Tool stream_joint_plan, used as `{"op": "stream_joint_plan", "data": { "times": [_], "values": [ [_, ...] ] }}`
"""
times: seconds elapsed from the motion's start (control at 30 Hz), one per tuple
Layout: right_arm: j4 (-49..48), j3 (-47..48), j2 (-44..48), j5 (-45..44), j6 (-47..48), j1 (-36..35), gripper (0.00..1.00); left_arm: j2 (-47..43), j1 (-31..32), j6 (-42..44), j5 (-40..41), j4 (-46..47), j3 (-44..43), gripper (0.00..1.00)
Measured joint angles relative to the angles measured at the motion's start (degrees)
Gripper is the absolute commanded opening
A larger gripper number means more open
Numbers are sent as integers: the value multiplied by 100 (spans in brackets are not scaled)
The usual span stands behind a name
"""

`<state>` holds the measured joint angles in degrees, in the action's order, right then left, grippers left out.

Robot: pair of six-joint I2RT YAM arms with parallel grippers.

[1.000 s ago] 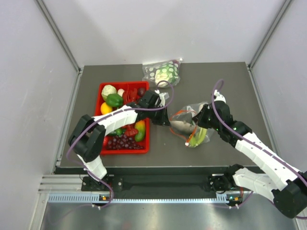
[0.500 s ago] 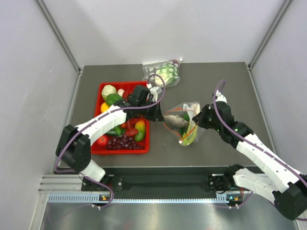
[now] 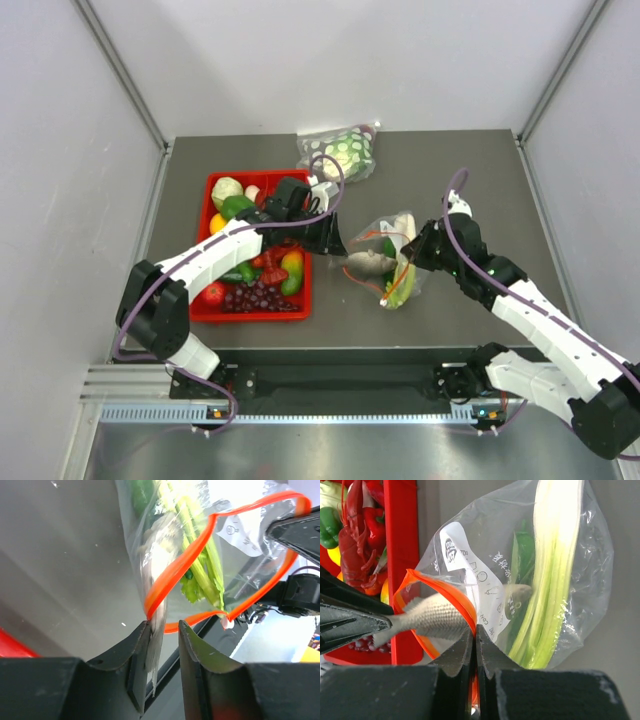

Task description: Open the zip-top bag and remove the fake food

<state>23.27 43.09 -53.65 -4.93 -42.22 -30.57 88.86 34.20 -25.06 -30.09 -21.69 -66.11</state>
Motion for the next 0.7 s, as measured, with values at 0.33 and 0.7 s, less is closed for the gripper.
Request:
{"op": "stream_joint_plan", "data": {
  "times": [0.33, 0.7],
  "values": [
    [-9, -9, -28, 22, 0, 0, 0, 7, 0, -28, -315, 20, 0, 42],
    [-11, -9, -151, 74, 0, 0, 0, -127, 13, 162, 164, -350, 348, 49]
  ]
}}
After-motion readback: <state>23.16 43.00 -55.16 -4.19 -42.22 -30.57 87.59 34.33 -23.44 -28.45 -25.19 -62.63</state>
